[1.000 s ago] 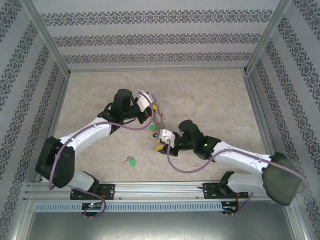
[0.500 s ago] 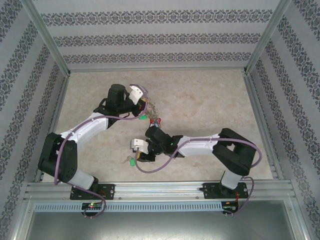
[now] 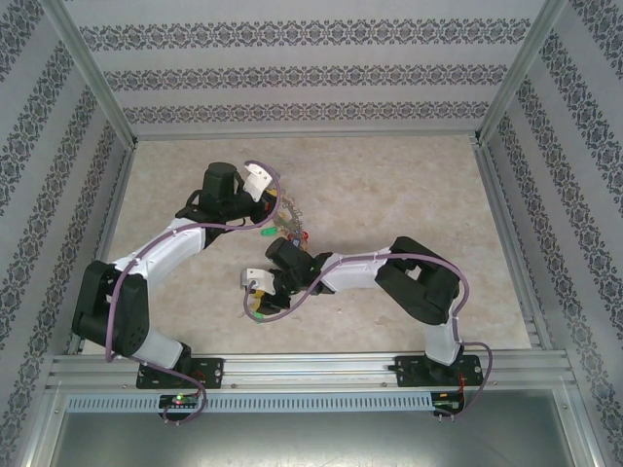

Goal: Put the keys on the keyring

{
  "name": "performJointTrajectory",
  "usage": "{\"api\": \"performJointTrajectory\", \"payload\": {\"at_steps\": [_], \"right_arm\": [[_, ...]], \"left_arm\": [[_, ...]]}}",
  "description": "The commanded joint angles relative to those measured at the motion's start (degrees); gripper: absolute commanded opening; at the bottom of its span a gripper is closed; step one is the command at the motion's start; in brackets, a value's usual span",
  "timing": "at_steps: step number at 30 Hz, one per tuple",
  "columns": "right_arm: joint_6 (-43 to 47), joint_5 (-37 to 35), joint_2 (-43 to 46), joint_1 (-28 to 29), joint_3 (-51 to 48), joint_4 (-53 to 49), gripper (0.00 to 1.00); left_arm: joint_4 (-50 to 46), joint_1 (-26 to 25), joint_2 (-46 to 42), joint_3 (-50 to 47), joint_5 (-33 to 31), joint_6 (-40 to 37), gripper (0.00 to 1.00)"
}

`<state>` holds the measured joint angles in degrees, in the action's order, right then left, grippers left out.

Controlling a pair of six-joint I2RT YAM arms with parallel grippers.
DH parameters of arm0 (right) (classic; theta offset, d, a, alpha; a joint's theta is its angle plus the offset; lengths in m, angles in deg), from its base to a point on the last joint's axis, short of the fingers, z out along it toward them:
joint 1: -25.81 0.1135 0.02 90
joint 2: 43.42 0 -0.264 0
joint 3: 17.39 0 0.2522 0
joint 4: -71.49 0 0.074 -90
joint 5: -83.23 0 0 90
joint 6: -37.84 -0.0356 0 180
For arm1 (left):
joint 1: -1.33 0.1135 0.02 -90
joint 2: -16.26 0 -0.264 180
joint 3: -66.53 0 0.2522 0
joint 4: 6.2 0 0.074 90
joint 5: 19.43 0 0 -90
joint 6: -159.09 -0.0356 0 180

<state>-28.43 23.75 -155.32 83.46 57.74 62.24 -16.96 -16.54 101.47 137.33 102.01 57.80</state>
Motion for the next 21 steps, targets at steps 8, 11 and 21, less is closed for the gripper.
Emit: {"api": "performJointTrajectory", "payload": {"at_steps": [8,11,21], "right_arm": [[3.23,3.01,-3.49,-1.48,4.82,-8.03,0.35],[3.78,3.60,-4.54,-1.66,6.32,-10.35,0.34],[4.31,5.38,-4.78,-1.62,6.23,-11.35,0.22]], "left_arm": [[0.87,0.61,-2.87,0.88,2.48,-0.14,0.00],[0.69,0.65,-2.91,0.80,2.34,0.02,0.00],[0.69,0.68,-3.47,0.46,2.23,0.39,0.00]]}}
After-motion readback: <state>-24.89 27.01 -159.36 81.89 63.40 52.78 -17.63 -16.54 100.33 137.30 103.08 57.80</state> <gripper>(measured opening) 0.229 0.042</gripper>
